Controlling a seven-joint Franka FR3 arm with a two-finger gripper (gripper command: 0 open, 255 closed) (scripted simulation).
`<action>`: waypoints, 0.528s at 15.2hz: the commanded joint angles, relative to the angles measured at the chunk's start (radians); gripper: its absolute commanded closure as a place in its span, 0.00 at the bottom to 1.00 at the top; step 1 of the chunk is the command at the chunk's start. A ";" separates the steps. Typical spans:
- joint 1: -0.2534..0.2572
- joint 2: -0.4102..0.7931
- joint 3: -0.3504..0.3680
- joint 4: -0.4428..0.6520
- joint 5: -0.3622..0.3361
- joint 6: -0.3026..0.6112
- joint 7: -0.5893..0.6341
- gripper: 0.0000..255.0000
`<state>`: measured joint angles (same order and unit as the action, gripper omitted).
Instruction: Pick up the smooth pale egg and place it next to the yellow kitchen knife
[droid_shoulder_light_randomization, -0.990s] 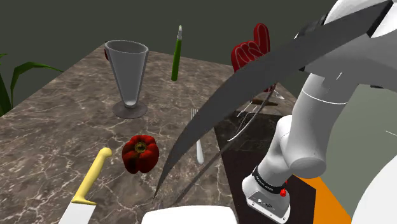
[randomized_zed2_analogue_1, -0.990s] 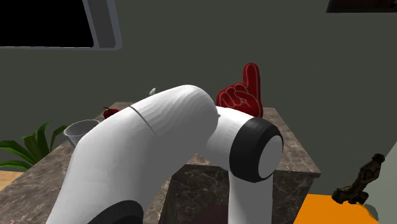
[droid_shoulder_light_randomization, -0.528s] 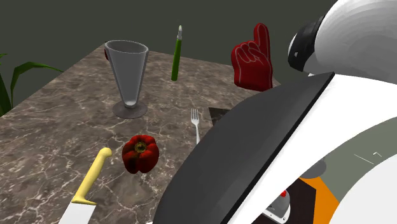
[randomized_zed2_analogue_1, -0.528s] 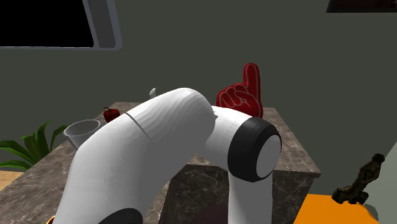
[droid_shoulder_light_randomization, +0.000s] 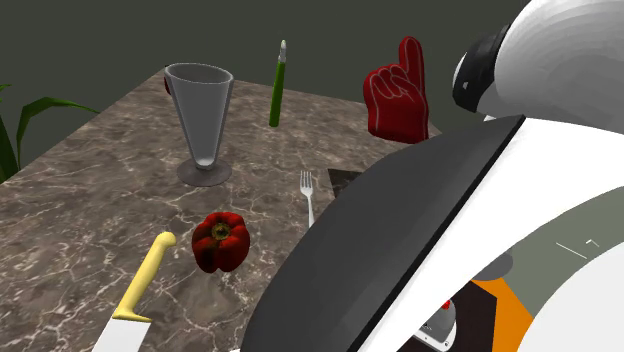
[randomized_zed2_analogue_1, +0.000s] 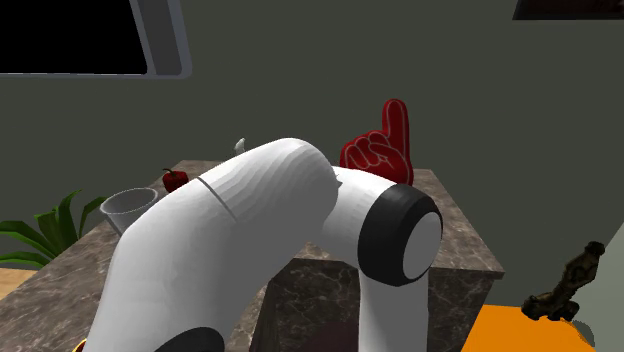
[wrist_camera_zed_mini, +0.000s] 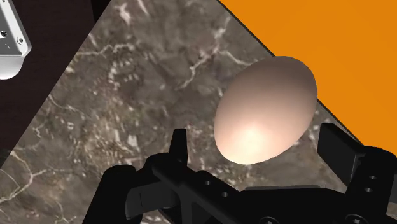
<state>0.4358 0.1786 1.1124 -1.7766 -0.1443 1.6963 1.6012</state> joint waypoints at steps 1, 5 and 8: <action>0.000 0.000 0.000 0.000 0.000 0.000 0.000 0.00; 0.029 0.029 -0.001 0.121 -0.020 -0.107 0.014 0.00; 0.041 0.040 -0.003 0.157 -0.028 -0.137 0.019 0.00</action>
<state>0.4703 0.2113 1.1104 -1.6329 -0.1671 1.5700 1.6165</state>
